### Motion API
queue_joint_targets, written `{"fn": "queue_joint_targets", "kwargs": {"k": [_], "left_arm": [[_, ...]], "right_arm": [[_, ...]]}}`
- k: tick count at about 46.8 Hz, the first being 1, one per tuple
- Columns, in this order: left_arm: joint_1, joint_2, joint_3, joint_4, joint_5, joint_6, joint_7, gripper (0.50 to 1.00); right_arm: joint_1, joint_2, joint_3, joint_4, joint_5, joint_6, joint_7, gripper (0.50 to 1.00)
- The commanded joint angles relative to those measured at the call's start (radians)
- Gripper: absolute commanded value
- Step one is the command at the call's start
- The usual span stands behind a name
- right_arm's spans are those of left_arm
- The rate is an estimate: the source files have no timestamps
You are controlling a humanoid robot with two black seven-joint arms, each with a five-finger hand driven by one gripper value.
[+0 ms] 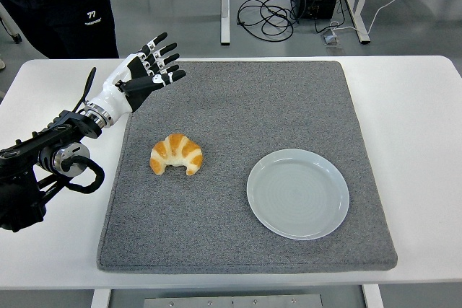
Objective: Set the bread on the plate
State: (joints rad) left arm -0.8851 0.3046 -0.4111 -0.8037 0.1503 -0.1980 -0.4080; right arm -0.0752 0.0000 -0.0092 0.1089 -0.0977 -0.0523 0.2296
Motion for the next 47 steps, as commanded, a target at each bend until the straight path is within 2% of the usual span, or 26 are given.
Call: {"fn": "queue_joint_targets", "kwargs": {"k": [1,47], "left_arm": [[0.000,-0.001,0.001,0.001,0.000,0.000,0.000,0.968],[0.035,-0.001,-0.049,0.000,0.002,0.002,-0.009,0.968]], "right_arm": [[0.000,0.000,0.000,0.000,-0.001,0.000,0.001,1.000],[0.000,0.000,-0.002,0.000,-0.001,0.002,0.001,1.000]]}}
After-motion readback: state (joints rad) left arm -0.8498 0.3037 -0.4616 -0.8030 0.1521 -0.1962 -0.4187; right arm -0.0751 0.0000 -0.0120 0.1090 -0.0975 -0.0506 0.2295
